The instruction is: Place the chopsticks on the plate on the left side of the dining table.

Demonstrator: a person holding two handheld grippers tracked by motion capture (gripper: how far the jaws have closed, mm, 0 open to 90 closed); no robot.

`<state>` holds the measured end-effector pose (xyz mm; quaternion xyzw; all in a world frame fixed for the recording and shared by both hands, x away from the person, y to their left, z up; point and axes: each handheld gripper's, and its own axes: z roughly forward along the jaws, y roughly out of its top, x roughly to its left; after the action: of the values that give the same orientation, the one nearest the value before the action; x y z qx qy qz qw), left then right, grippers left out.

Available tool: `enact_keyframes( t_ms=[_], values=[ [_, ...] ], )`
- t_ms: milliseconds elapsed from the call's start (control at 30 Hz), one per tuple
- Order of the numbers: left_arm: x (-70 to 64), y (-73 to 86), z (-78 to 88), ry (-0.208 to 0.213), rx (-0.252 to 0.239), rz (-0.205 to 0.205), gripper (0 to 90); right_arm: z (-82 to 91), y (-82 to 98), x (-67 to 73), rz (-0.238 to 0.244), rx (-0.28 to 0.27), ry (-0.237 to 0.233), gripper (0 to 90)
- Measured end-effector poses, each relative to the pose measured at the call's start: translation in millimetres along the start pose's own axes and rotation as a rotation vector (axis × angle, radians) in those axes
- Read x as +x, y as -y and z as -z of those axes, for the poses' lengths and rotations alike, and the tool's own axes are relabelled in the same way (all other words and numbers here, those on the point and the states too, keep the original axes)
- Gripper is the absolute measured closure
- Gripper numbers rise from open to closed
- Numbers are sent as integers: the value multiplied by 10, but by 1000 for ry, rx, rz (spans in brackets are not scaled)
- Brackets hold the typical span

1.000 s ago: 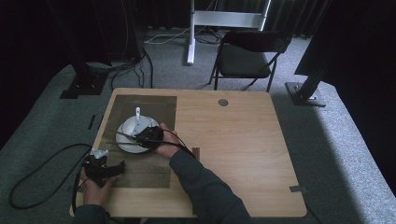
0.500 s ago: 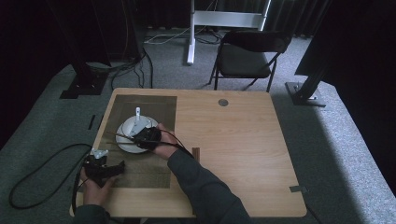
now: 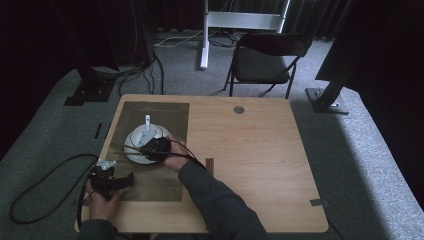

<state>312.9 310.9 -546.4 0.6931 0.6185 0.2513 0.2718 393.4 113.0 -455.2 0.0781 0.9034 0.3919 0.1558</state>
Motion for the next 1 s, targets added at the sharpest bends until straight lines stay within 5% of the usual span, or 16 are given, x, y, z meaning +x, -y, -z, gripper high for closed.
enact_keyframes(
  t_ms=[1000],
  values=[
    [0, 0, 0, 0, 0, 0, 2, -106, 22, 55, 28, 30, -6, 842]
  ],
)
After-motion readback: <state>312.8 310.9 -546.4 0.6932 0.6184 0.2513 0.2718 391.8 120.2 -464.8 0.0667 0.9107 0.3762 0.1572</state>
